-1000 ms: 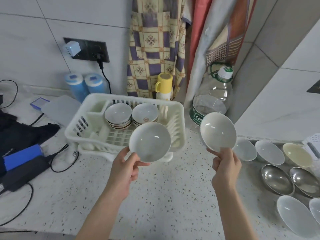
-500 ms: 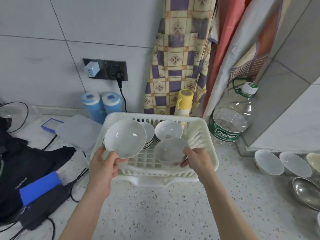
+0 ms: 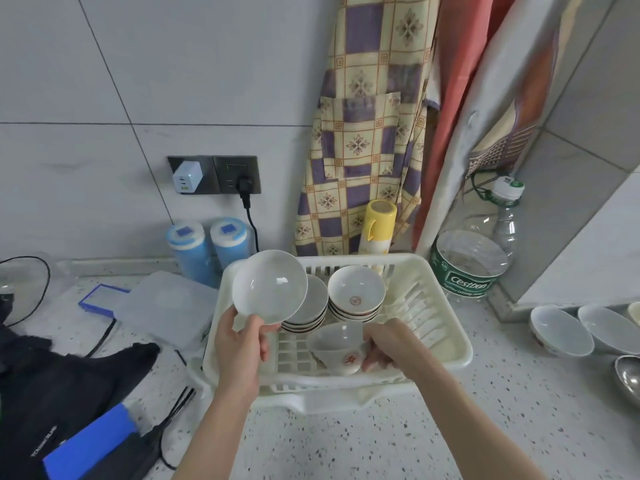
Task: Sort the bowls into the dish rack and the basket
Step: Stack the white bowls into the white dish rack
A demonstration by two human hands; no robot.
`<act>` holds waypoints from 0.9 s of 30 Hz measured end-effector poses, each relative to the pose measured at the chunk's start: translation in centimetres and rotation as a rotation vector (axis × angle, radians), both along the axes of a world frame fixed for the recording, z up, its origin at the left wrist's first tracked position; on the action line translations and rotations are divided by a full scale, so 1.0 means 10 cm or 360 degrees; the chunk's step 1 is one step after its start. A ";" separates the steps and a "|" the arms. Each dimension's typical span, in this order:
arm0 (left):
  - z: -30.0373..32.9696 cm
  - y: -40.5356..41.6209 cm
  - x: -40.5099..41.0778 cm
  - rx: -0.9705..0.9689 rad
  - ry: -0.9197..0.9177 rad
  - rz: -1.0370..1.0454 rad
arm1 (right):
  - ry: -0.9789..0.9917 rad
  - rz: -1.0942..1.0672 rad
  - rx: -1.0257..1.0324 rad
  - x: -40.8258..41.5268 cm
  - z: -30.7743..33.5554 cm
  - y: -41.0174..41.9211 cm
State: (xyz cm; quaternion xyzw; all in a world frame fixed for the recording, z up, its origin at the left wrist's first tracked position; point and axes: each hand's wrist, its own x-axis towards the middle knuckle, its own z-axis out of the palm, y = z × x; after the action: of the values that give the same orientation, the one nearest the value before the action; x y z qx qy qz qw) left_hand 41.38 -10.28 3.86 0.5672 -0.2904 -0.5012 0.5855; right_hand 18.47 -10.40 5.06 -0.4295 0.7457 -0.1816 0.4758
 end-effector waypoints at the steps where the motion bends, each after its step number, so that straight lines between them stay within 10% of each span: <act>1: -0.03 -0.02 0.01 -0.0008 -0.0005 -0.0004 | 0.0037 0.0029 0.0006 0.02 -0.02 -0.03; 27: -0.16 -0.03 -0.07 -0.0011 -0.0439 0.0020 | 0.0317 0.0307 0.0394 0.10 -0.42 -0.26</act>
State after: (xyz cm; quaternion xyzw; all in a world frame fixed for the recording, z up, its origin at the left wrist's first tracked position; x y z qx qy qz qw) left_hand 40.68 -10.57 2.23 0.6306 -0.3662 -0.4138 0.5450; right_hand 19.44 -13.04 0.89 -0.4530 0.7612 0.0014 0.4640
